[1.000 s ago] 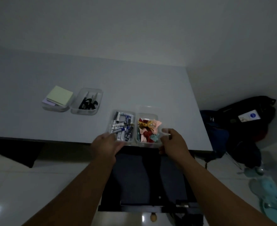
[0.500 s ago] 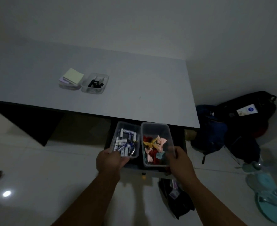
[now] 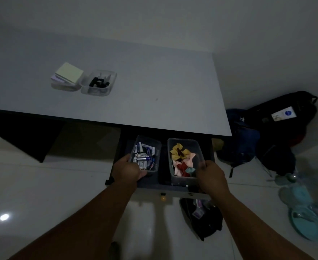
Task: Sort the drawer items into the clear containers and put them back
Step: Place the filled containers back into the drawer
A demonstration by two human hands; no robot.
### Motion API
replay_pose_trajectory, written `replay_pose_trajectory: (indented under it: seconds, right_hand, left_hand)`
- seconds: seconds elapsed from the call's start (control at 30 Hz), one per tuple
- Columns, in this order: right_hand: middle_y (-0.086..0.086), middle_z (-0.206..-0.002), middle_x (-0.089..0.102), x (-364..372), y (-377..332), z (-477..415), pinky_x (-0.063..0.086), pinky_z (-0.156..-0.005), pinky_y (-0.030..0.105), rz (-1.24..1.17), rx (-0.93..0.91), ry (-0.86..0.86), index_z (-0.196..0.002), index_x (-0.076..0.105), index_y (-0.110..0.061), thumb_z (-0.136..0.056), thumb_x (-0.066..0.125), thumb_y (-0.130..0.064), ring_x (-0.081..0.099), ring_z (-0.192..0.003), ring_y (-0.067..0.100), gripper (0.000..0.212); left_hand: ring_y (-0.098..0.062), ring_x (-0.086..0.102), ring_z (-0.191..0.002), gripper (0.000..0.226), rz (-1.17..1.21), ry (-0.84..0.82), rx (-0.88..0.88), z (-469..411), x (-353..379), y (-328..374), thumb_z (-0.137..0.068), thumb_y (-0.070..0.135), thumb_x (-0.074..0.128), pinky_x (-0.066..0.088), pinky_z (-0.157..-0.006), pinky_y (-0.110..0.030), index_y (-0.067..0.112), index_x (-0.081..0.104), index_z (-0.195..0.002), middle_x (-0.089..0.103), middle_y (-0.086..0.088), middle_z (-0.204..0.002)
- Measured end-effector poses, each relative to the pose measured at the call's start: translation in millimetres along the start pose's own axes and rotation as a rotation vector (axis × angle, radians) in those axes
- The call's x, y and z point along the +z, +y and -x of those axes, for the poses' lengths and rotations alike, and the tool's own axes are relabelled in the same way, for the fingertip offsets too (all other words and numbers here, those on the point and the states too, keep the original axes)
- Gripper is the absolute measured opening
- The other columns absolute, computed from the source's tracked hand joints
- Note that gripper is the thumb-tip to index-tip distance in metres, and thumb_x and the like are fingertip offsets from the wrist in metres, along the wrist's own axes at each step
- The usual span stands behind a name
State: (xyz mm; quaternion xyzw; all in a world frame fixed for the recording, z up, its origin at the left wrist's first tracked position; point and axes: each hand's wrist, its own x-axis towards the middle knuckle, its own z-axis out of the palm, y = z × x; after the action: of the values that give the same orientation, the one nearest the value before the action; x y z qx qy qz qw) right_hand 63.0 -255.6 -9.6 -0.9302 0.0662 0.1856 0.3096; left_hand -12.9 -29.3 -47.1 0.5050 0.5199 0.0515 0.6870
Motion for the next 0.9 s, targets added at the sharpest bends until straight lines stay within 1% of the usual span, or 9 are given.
replay_pose_trajectory:
  seconds: [0.1,0.17,0.23,0.4,0.5,0.6,0.73,0.83,0.9]
  right_hand:
    - [0.007,-0.091,0.065,7,-3,-8,0.055,-0.058,0.036,0.025,-0.032,0.010,-0.101,0.061,-0.011,-0.091,0.055,-0.021,0.062,-0.073,0.021,0.015]
    - [0.009,-0.097,0.064,14,-8,-14,0.038,-0.049,0.025,0.035,-0.055,-0.001,-0.107,0.059,-0.008,-0.092,0.055,-0.018,0.055,-0.069,0.016,0.019]
    - [0.010,-0.100,0.063,22,-15,-19,0.032,-0.050,0.023,0.008,-0.064,-0.015,-0.114,0.058,-0.009,-0.094,0.055,-0.018,0.055,-0.072,0.017,0.022]
    - [0.007,-0.108,0.061,45,-23,-25,0.042,-0.062,0.026,-0.133,-0.091,-0.158,-0.130,0.048,-0.011,-0.097,0.053,-0.015,0.058,-0.084,0.019,0.033]
    - [0.009,-0.117,0.062,56,-24,-30,0.049,-0.080,0.031,-0.097,-0.088,-0.196,-0.138,0.042,-0.014,-0.098,0.052,-0.015,0.061,-0.097,0.025,0.042]
    - [0.009,-0.125,0.064,63,-20,-40,0.053,-0.089,0.036,-0.075,-0.106,-0.210,-0.139,0.045,-0.017,-0.096,0.055,-0.019,0.064,-0.107,0.027,0.044]
    - [0.008,-0.131,0.063,70,-22,-52,0.055,-0.094,0.039,-0.090,-0.153,-0.237,-0.144,0.045,-0.024,-0.094,0.058,-0.018,0.064,-0.109,0.024,0.052]
    - [0.013,-0.160,0.031,73,-24,-55,0.040,-0.113,0.046,0.090,-0.280,-0.132,-0.159,0.017,-0.027,-0.098,0.056,-0.020,0.038,-0.140,0.035,0.073]
    - [0.003,-0.166,0.018,70,-25,-49,0.031,-0.117,0.048,0.266,-0.487,-0.013,-0.160,0.018,-0.032,-0.099,0.058,-0.036,0.020,-0.145,0.034,0.073]
  left_hand:
    - [-0.029,0.069,-0.087,0.047,-0.033,-0.072,0.005,-10,0,6,-0.089,-0.016,0.051,0.064,-0.071,-0.036,0.001,0.056,-0.133,0.066,-0.022,-0.124]
    - [-0.027,0.067,-0.087,0.045,-0.130,-0.071,-0.001,-20,3,10,-0.091,-0.012,0.052,0.063,-0.068,-0.033,-0.001,0.055,-0.134,0.065,-0.021,-0.127]
    - [-0.028,0.069,-0.090,0.037,-0.451,-0.051,0.066,-25,6,14,-0.089,-0.005,0.059,0.063,-0.072,-0.033,-0.005,0.060,-0.126,0.067,-0.022,-0.122]
    - [-0.034,0.065,-0.102,0.027,-1.254,-0.092,0.681,-24,3,12,-0.082,0.003,0.069,0.051,-0.087,-0.035,0.003,0.070,-0.109,0.060,-0.016,-0.116]
    - [-0.028,0.065,-0.108,0.032,-1.553,-0.258,0.740,-33,5,16,-0.086,0.011,0.070,0.052,-0.095,-0.033,0.012,0.072,-0.118,0.066,-0.012,-0.122]
    - [-0.025,0.067,-0.104,0.025,-1.674,-0.430,0.558,-45,6,17,-0.089,0.017,0.070,0.054,-0.091,-0.033,0.012,0.073,-0.114,0.070,-0.010,-0.117]
    - [-0.030,0.069,-0.098,0.015,-1.663,-0.345,0.645,-55,3,15,-0.090,0.017,0.065,0.054,-0.085,-0.038,0.011,0.076,-0.098,0.072,-0.012,-0.105]
    - [-0.032,0.069,-0.095,0.016,-1.652,-0.278,0.700,-62,0,18,-0.090,0.011,0.059,0.056,-0.084,-0.040,0.011,0.074,-0.095,0.072,-0.014,-0.103]
    - [-0.032,0.070,-0.094,0.019,-1.631,-0.253,0.706,-66,-1,21,-0.089,0.008,0.057,0.058,-0.085,-0.041,0.011,0.075,-0.096,0.072,-0.014,-0.102]
